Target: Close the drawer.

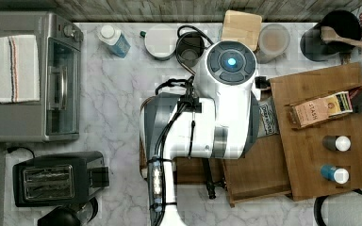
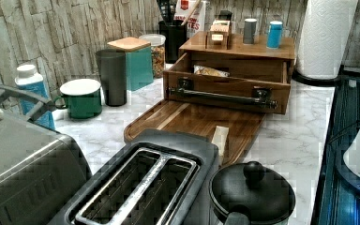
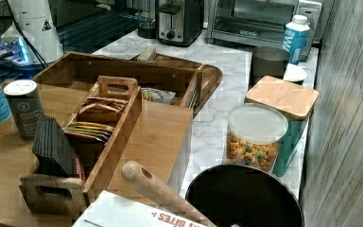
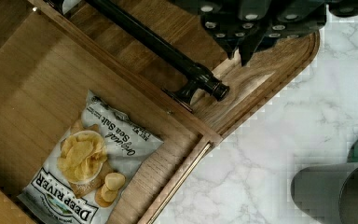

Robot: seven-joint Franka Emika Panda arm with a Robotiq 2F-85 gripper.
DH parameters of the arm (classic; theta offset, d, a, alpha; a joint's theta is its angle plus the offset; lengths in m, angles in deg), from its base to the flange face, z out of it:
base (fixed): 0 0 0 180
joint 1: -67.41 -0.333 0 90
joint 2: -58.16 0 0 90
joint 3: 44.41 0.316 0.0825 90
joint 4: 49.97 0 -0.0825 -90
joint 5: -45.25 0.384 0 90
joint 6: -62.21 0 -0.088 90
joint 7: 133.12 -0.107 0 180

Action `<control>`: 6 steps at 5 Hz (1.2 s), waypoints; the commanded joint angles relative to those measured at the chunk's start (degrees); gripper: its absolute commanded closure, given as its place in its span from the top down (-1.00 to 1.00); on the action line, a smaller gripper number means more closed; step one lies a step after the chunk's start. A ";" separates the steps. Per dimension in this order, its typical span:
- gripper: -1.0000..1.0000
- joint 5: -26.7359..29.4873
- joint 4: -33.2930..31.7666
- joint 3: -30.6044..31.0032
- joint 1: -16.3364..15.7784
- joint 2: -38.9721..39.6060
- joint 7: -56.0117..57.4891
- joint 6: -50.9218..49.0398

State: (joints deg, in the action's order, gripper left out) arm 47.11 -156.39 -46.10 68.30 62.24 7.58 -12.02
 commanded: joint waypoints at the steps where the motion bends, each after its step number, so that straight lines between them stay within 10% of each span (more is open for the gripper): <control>1: -1.00 0.21 -0.65 0.01 0.08 0.00 0.00 0.01; 6: -1.00 -2.15 -14.72 7.14 -5.35 -5.10 23.19 13.34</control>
State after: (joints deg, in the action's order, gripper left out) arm 46.68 -167.69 -42.05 66.57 60.06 27.62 1.14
